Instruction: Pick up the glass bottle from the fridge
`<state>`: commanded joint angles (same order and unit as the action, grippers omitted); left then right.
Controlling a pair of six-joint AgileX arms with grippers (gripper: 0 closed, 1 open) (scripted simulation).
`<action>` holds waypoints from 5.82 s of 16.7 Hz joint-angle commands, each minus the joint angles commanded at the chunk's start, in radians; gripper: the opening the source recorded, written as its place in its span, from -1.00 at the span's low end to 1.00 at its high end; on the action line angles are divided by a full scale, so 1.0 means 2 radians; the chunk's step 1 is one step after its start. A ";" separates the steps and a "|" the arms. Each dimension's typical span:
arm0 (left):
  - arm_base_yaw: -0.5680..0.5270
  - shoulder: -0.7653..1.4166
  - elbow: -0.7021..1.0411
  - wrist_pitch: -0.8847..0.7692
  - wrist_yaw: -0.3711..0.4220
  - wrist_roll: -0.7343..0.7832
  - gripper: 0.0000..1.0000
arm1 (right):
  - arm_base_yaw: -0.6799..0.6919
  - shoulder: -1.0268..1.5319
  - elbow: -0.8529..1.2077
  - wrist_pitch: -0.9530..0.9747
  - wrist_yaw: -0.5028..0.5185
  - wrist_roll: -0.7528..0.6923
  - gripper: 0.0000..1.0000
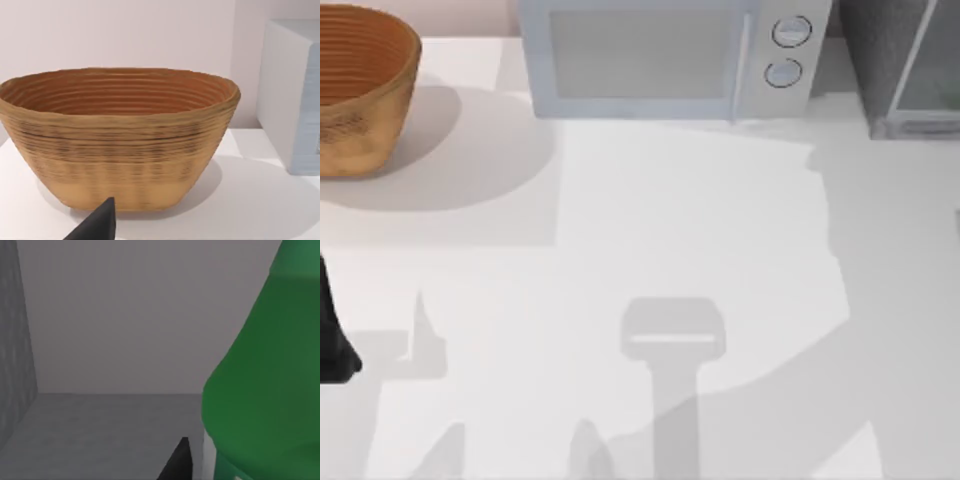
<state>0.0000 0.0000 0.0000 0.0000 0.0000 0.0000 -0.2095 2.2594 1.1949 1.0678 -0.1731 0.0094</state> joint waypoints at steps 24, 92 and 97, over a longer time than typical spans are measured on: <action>0.000 0.000 0.000 0.000 0.000 0.000 1.00 | -0.005 -0.081 -0.005 -0.071 -0.002 0.002 -1.00; 0.000 0.000 0.000 0.000 0.000 0.000 1.00 | 0.652 -0.676 -0.613 -0.128 0.635 0.055 -1.00; 0.000 0.000 0.000 0.000 0.000 0.000 1.00 | 0.653 -0.674 -0.614 -0.127 0.637 0.056 -1.00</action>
<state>0.0000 0.0000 0.0000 0.0000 0.0000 0.0000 1.0965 0.9115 -0.0322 0.8136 1.1010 0.1221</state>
